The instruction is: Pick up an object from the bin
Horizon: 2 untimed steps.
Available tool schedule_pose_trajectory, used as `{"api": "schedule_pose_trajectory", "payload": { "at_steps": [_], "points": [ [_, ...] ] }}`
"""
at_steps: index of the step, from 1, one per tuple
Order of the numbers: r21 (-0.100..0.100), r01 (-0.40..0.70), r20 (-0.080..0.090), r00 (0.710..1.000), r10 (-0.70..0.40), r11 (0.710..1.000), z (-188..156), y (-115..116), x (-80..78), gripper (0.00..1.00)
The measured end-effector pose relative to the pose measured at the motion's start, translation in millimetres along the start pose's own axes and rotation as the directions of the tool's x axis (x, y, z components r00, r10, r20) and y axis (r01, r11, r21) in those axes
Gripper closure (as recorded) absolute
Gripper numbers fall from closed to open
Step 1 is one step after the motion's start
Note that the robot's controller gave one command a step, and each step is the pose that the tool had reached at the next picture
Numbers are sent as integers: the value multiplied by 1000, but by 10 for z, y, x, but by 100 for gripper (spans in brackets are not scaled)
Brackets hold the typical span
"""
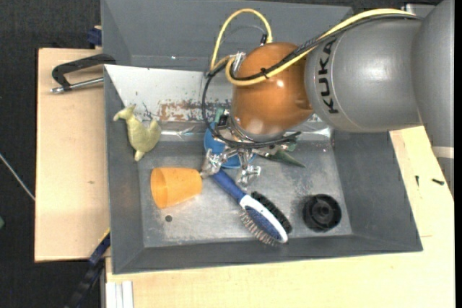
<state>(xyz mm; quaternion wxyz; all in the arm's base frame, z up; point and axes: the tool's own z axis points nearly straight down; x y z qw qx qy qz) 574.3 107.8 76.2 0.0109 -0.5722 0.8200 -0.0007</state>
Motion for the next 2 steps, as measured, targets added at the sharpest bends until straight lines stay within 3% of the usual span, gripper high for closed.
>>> {"api": "schedule_pose_trajectory", "payload": {
  "at_steps": [1, 2],
  "points": [
    [0, -32, -7, 999, 32, 999, -861, 40, -24, 100],
    [-1, -40, -9, 999, 40, 999, -1740, -28, 56, 100]
  ]
}}
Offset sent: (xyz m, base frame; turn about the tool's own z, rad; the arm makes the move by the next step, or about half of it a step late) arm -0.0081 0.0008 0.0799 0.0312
